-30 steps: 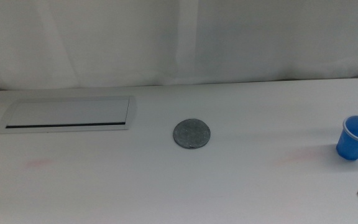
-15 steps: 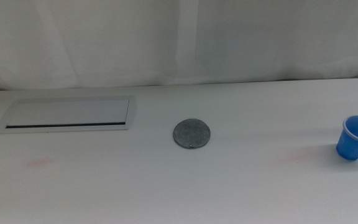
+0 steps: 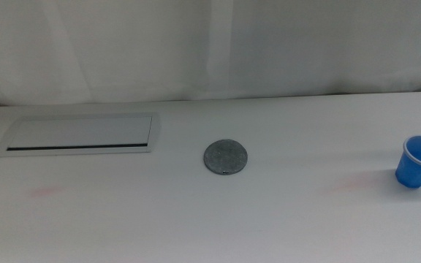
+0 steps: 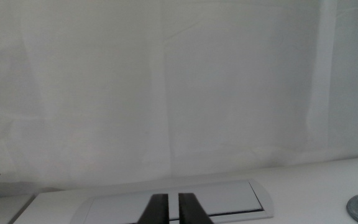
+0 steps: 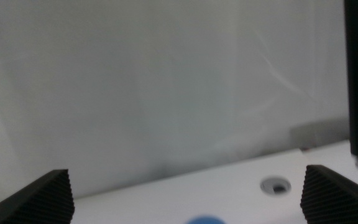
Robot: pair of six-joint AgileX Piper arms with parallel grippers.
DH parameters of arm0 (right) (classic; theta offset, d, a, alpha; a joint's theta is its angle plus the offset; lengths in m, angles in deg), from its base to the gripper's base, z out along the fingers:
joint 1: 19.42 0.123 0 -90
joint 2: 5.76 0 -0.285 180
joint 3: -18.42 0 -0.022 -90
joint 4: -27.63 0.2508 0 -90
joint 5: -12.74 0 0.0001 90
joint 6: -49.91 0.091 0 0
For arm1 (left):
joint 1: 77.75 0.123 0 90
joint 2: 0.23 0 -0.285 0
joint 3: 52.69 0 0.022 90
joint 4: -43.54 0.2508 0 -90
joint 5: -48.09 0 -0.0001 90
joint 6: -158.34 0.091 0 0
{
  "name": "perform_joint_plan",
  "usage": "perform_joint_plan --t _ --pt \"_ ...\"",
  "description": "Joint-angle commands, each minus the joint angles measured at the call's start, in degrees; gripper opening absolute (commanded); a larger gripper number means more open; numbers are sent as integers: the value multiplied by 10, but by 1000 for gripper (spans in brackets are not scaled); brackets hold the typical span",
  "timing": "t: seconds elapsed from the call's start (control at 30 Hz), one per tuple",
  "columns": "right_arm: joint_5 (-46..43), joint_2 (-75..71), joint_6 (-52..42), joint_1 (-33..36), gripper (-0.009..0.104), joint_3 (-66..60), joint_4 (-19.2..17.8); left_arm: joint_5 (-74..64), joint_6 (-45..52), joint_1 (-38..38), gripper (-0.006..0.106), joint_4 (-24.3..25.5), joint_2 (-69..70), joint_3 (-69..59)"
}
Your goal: Place an empty cup on a cup mat.
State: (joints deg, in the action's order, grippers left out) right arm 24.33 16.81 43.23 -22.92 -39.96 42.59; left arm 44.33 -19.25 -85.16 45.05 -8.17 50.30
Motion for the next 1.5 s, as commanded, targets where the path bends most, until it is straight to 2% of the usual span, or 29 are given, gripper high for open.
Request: perform_joint_plan --t 0.0,0.07,0.23,0.37,0.6,0.73,0.87,1.0,1.2,1.47 --pt "71 23 -6 -5 103 73 -20 6 -3 1 -3 -4 7 -22" --pt "117 51 0 -5 103 126 -37 6 -3 1 -3 -4 7 -22" --pt "283 146 67 -5 103 265 -131 6 -3 1 -3 -4 7 -22" --pt "356 229 86 -5 103 351 -168 6 -3 1 -3 -4 7 -22" --pt "366 369 80 -5 103 417 -171 6 -3 1 -3 -4 7 -22" --pt "421 443 87 -5 103 432 -191 6 -3 1 -3 -4 7 -22" --pt "464 518 88 -5 103 434 -191 6 -3 1 -3 -4 7 -22" --pt "462 576 88 -5 103 434 -182 6 -3 1 -3 -4 7 -22" --pt "443 635 85 -7 103 434 -203 6 -3 1 -3 -4 7 -22" --pt "396 681 86 -37 103 434 -190 6 -3 1 -3 -4 7 -22"
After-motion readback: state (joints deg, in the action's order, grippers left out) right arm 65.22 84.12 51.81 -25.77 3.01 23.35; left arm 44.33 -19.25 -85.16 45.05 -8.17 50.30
